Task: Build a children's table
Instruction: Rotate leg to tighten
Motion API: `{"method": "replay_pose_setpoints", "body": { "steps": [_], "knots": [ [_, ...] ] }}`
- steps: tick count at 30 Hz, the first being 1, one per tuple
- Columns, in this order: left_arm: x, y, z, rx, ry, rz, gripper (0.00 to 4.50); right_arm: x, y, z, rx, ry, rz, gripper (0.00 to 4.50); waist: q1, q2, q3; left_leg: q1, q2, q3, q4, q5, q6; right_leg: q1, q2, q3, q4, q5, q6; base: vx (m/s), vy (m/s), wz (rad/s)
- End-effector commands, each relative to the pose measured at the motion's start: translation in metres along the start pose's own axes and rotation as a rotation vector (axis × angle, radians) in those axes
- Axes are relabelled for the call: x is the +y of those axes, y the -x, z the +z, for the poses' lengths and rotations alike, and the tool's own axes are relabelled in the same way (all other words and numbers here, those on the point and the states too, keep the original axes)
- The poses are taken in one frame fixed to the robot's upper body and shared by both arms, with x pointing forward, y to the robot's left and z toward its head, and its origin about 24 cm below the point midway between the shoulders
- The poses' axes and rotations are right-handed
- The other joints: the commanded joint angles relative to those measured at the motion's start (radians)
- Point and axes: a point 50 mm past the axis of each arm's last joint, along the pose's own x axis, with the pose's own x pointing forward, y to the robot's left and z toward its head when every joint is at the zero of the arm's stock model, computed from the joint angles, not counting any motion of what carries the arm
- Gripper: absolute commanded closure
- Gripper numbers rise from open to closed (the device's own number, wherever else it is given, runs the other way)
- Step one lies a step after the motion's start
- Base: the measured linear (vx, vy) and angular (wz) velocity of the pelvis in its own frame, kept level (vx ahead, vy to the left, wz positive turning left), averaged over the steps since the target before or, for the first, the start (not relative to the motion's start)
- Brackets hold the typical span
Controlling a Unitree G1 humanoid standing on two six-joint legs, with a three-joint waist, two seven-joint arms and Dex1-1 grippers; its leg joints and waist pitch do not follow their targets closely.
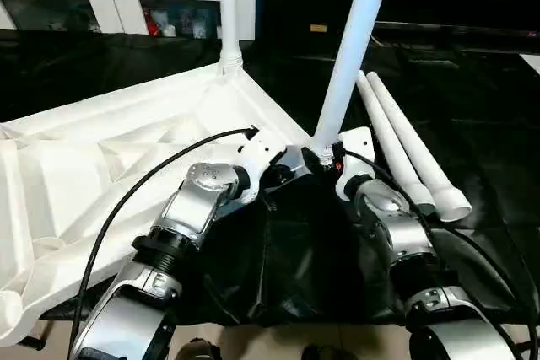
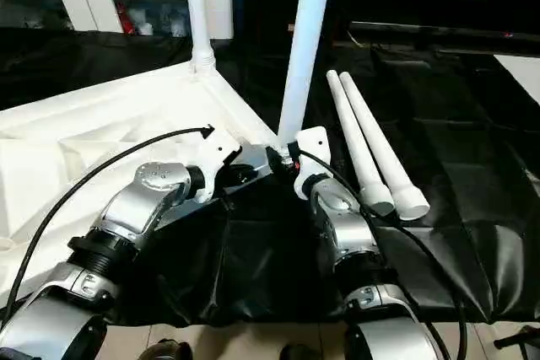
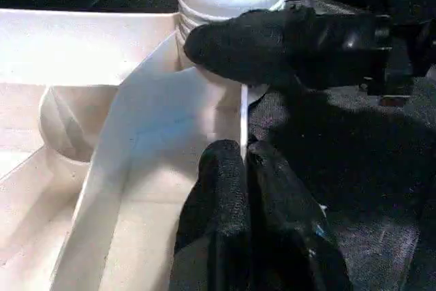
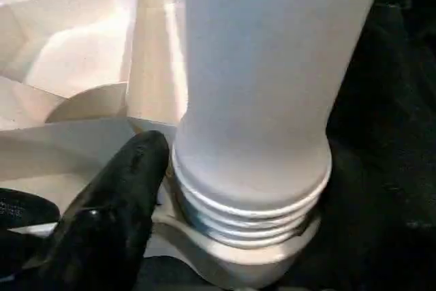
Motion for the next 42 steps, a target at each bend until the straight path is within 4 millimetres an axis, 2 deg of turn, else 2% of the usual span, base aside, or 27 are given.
{"method": "replay_pose_setpoints", "body": {
  "steps": [1,6,8,10,12,16,18,22,24,26,27,30,33,42],
  "knots": [
    [-0.013,-0.003,0.02,-0.102,-0.064,-0.101,4.5,0.017,-0.001,-0.004,0.005,0.021,0.13,0.71,0.004,-0.003,-0.089,0.016,0.012,-0.01,-0.067,-0.263,0.029,0.06,-0.038,0.026,-0.075,-0.264,-0.184,0.0,0.0,0.0],
    [-0.005,0.013,0.01,-0.064,-0.11,-0.187,4.5,-0.001,0.012,0.001,-0.003,0.126,0.232,0.61,0.006,-0.001,-0.087,0.017,0.013,-0.01,-0.069,-0.271,0.029,0.059,-0.037,0.026,-0.078,-0.289,-0.177,0.0,0.0,0.0],
    [-0.003,0.016,0.009,-0.055,-0.116,-0.202,4.5,-0.005,0.016,0.002,-0.001,0.145,0.263,0.61,0.007,0.0,-0.087,0.02,0.015,-0.009,-0.068,-0.278,0.027,0.056,-0.036,0.028,-0.077,-0.278,-0.187,0.0,0.0,0.0],
    [0.001,0.022,0.006,-0.043,-0.129,-0.226,4.5,-0.011,0.024,0.003,0.005,0.179,0.326,0.61,0.013,0.0,-0.087,0.02,0.016,-0.009,-0.068,-0.28,0.026,0.059,-0.037,0.028,-0.076,-0.276,-0.19,0.0,0.0,0.0],
    [0.004,0.026,0.005,-0.039,-0.137,-0.247,4.5,-0.015,0.031,0.003,0.015,0.202,0.386,0.61,0.017,0.0,-0.087,0.025,0.016,-0.009,-0.068,-0.292,0.028,0.055,-0.037,0.029,-0.077,-0.282,-0.192,0.0,0.0,0.0],
    [0.008,0.034,0.003,-0.035,-0.148,-0.3,4.5,-0.02,0.048,0.003,0.04,0.224,0.529,0.61,0.022,-0.004,-0.086,0.023,0.018,-0.008,-0.067,-0.29,0.038,0.058,-0.039,0.029,-0.077,-0.289,-0.19,0.0,0.0,0.0],
    [0.008,0.037,0.002,-0.031,-0.149,-0.335,4.5,-0.021,0.053,0.004,0.045,0.222,0.575,0.61,0.02,-0.006,-0.087,0.017,0.017,-0.01,-0.067,-0.275,0.039,0.06,-0.039,0.028,-0.075,-0.292,-0.19,0.0,0.0,0.0],
    [0.006,0.044,-0.003,-0.008,-0.155,-0.422,4.5,-0.021,0.064,0.004,0.079,0.225,0.681,0.61,0.024,-0.004,-0.087,0.021,0.02,-0.01,-0.067,-0.277,0.041,0.057,-0.04,0.028,-0.077,-0.306,-0.193,0.0,0.0,0.0],
    [0.005,0.045,-0.004,-0.001,-0.154,-0.433,4.5,-0.021,0.065,0.003,0.082,0.226,0.693,0.86,0.026,-0.004,-0.087,0.02,0.02,-0.01,-0.067,-0.272,0.04,0.057,-0.04,0.028,-0.074,-0.295,-0.198,0.0,0.0,0.0],
    [0.005,0.046,-0.004,0.005,-0.153,-0.451,4.5,-0.02,0.066,0.003,0.087,0.222,0.713,0.86,0.028,-0.003,-0.089,0.021,0.02,-0.01,-0.066,-0.271,0.036,0.057,-0.041,0.028,-0.075,-0.293,-0.202,0.0,0.0,0.0],
    [0.005,0.047,-0.005,0.009,-0.155,-0.458,4.5,-0.02,0.067,0.003,0.088,0.221,0.718,1.11,0.029,-0.002,-0.088,0.021,0.02,-0.011,-0.067,-0.273,0.034,0.057,-0.041,0.028,-0.074,-0.295,-0.205,0.0,0.0,0.0],
    [0.006,0.047,-0.005,0.013,-0.157,-0.469,4.5,-0.019,0.067,0.004,0.09,0.217,0.726,1.25,0.033,-0.002,-0.089,0.021,0.02,-0.011,-0.067,-0.27,0.029,0.058,-0.041,0.028,-0.073,-0.292,-0.203,0.0,0.0,0.0],
    [0.005,0.049,-0.006,0.023,-0.162,-0.492,4.5,-0.018,0.067,0.003,0.097,0.22,0.733,1.62,0.037,-0.002,-0.091,0.021,0.02,-0.011,-0.066,-0.263,0.028,0.059,-0.042,0.028,-0.071,-0.282,-0.204,0.0,0.0,0.0],
    [-0.002,0.048,-0.007,0.032,-0.172,-0.526,4.5,-0.009,0.063,0.0,0.102,0.221,0.756,1.8,0.037,-0.003,-0.093,0.02,0.019,-0.01,-0.064,-0.245,0.027,0.061,-0.041,0.027,-0.067,-0.258,-0.209,0.0,0.0,0.0]
  ]
}}
